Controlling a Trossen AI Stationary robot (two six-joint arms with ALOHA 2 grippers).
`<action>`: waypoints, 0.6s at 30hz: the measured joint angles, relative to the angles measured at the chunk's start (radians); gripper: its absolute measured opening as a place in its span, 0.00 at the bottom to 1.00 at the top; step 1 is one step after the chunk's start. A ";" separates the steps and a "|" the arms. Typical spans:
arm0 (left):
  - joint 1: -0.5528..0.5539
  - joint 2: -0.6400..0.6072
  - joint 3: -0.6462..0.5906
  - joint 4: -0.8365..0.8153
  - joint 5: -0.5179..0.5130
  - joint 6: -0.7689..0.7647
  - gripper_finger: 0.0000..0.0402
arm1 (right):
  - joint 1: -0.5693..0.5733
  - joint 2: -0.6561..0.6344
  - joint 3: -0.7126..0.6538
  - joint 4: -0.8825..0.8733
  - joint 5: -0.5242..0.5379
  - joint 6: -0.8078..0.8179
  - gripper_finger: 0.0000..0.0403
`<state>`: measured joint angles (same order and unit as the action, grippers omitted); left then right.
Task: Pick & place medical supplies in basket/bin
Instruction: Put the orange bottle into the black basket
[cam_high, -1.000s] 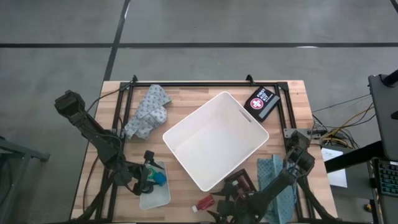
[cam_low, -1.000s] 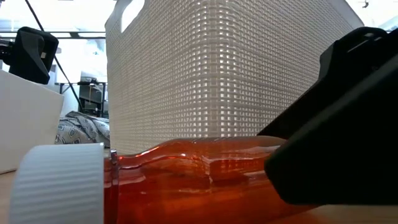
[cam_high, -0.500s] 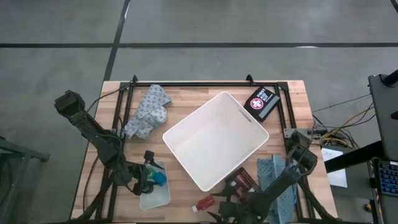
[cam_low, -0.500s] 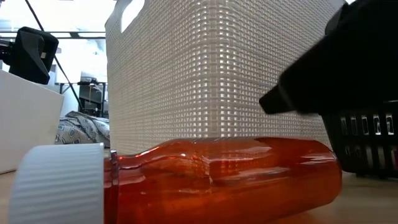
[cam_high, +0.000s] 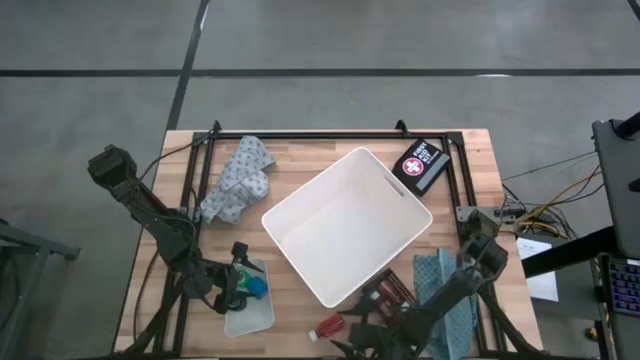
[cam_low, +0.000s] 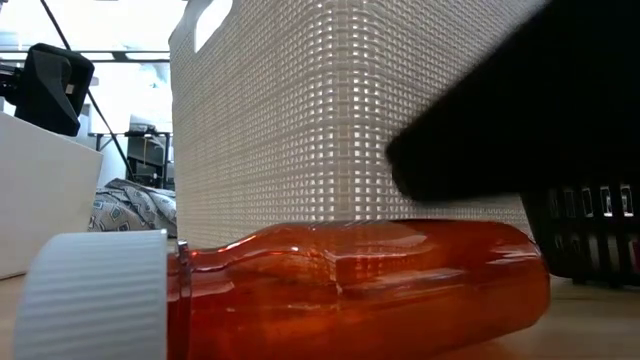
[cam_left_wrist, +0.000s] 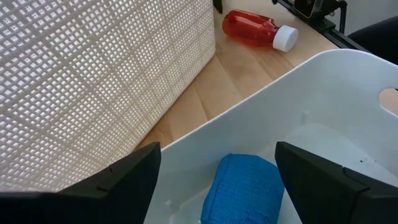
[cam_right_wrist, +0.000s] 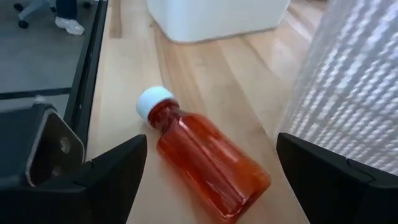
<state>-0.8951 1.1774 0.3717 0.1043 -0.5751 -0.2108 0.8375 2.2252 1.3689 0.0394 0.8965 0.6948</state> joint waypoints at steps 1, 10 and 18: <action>0.000 0.000 0.000 0.000 0.000 0.000 0.80 | -0.002 0.004 0.000 0.001 -0.011 0.000 0.87; 0.000 0.000 0.000 -0.001 0.000 0.000 0.80 | -0.007 0.020 0.000 0.003 -0.047 -0.001 0.85; 0.000 0.000 0.000 -0.001 0.000 0.000 0.80 | -0.009 0.020 0.011 0.003 -0.061 -0.024 0.84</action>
<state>-0.8950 1.1774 0.3717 0.1036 -0.5751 -0.2104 0.8284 2.2448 1.3794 0.0422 0.8360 0.6708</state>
